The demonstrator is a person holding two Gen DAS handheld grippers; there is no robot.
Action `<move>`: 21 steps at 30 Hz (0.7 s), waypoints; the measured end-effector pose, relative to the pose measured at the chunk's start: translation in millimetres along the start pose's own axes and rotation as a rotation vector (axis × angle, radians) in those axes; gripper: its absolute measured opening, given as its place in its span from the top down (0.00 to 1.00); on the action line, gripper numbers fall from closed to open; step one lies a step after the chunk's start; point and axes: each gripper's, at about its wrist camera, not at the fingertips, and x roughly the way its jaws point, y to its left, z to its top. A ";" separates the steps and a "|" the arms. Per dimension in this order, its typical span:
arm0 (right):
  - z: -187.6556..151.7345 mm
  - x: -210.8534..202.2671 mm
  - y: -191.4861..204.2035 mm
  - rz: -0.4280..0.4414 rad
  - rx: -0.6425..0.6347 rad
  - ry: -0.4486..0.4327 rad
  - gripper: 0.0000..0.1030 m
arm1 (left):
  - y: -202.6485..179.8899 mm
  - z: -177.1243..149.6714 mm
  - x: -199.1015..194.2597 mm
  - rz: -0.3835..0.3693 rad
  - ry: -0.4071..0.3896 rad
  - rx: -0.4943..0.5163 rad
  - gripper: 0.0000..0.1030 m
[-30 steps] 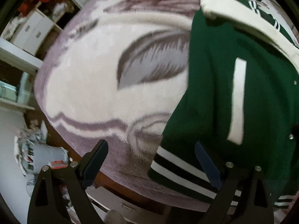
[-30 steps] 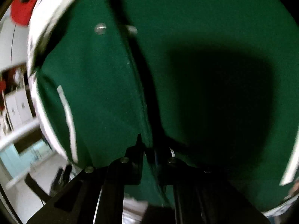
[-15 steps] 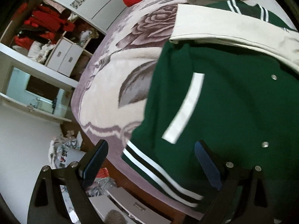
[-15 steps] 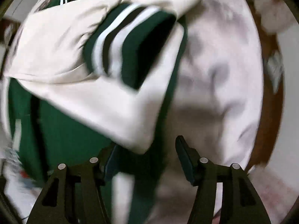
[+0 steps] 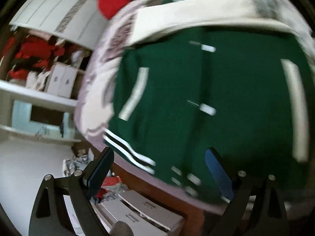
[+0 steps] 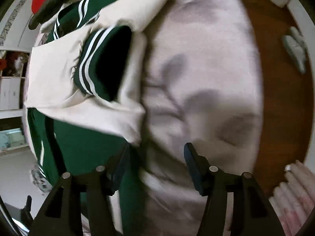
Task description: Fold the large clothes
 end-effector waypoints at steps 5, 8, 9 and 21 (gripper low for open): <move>-36.5 -50.3 -43.8 -0.084 0.007 -0.001 0.42 | -93.1 -33.0 -34.1 -0.017 -0.045 0.160 0.07; -48.8 -69.4 -79.3 -0.106 0.084 -0.006 0.40 | -140.0 -49.6 -39.8 0.036 -0.107 0.254 0.07; -46.7 -73.4 -96.6 -0.111 0.109 -0.009 0.39 | -153.0 -53.7 -39.4 0.059 -0.124 0.284 0.07; -63.0 -88.7 -187.7 -0.399 0.090 0.023 0.39 | -149.4 -57.1 -40.2 -0.041 -0.137 0.265 0.07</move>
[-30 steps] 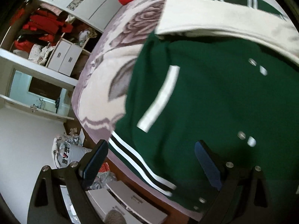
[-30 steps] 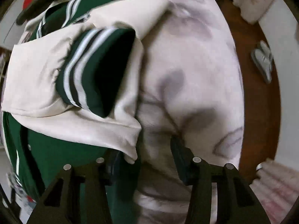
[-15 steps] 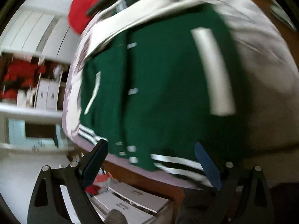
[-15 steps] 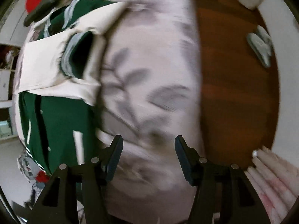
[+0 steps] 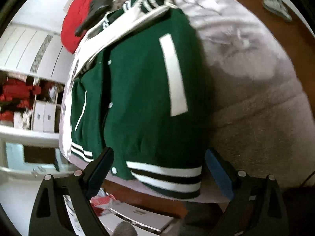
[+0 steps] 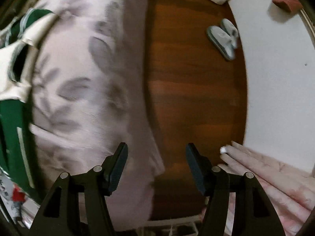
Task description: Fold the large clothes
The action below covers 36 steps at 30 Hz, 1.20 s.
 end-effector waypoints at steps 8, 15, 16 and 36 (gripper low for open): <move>7.1 4.3 33.0 0.266 0.004 -0.046 0.37 | -11.7 4.0 40.9 -0.003 0.047 0.000 0.07; 72.6 25.1 113.4 0.844 -0.015 -0.074 0.23 | 38.8 3.5 14.7 -0.051 -0.011 -0.157 0.78; 87.1 34.5 128.4 0.910 -0.002 -0.061 0.22 | 44.6 4.3 12.6 -0.063 -0.016 -0.173 0.79; 161.0 18.2 247.4 0.906 -0.051 0.065 0.83 | 124.5 -1.2 6.5 0.038 -0.027 -0.392 0.86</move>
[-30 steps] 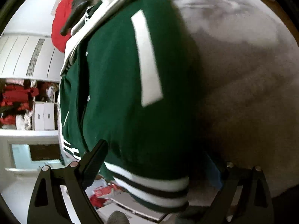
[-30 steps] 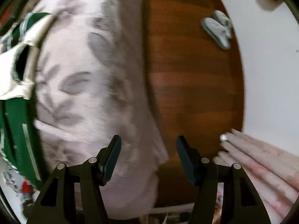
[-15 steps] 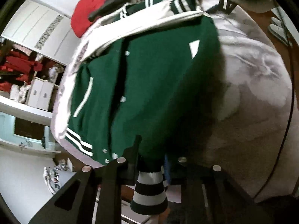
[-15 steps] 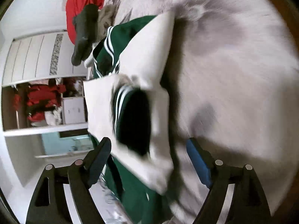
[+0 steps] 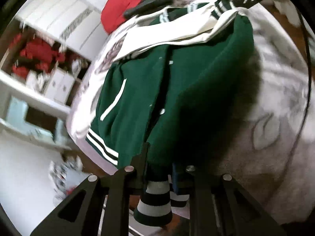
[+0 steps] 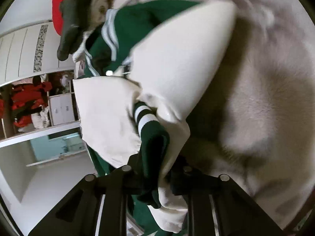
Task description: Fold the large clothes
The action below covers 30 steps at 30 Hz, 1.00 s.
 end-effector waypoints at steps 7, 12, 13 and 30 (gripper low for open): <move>-12.5 -23.7 145.5 -0.086 -0.164 -0.033 0.83 | 105.3 17.2 6.4 -0.080 0.043 -0.239 0.87; -11.5 25.7 269.3 -0.189 -0.263 -0.017 0.83 | 197.3 24.5 54.1 -0.148 0.092 -0.393 0.87; -9.6 47.3 293.6 -0.222 -0.273 -0.015 0.83 | 209.6 23.8 68.6 -0.171 0.112 -0.421 0.87; 21.7 303.3 399.0 -0.381 -0.215 0.119 0.40 | 369.4 -47.2 322.0 -0.724 0.447 -0.829 0.46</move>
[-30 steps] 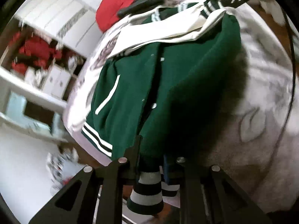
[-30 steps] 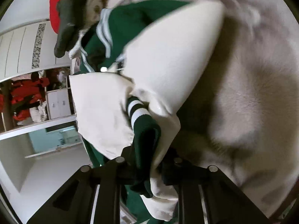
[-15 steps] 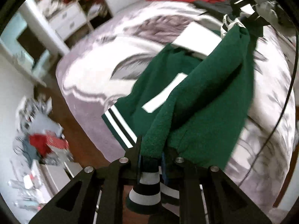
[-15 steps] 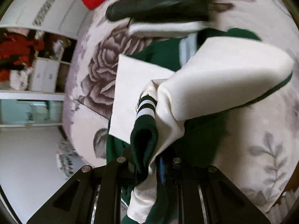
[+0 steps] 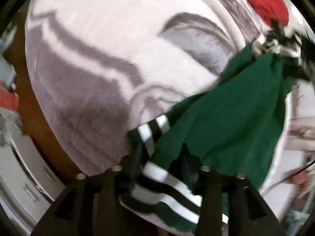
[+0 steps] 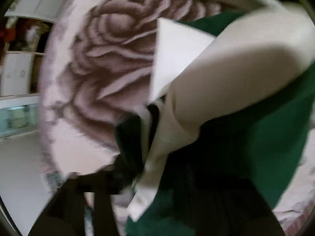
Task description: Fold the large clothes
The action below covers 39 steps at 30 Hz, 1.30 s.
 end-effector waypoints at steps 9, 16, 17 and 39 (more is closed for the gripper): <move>-149.3 -67.4 -93.8 0.133 0.012 0.037 0.32 | 4.0 5.8 -9.8 -0.114 0.048 0.063 0.38; -312.9 28.5 -194.7 0.184 0.286 0.244 0.32 | -5.1 8.5 -3.2 0.014 -0.031 0.177 0.77; -325.6 43.7 -198.1 0.228 0.300 0.258 0.33 | -1.7 9.1 -5.0 0.014 -0.031 0.170 0.78; -276.9 -75.7 -313.5 0.299 0.328 -0.066 0.39 | -268.3 148.9 -4.8 -0.089 -0.069 0.509 0.33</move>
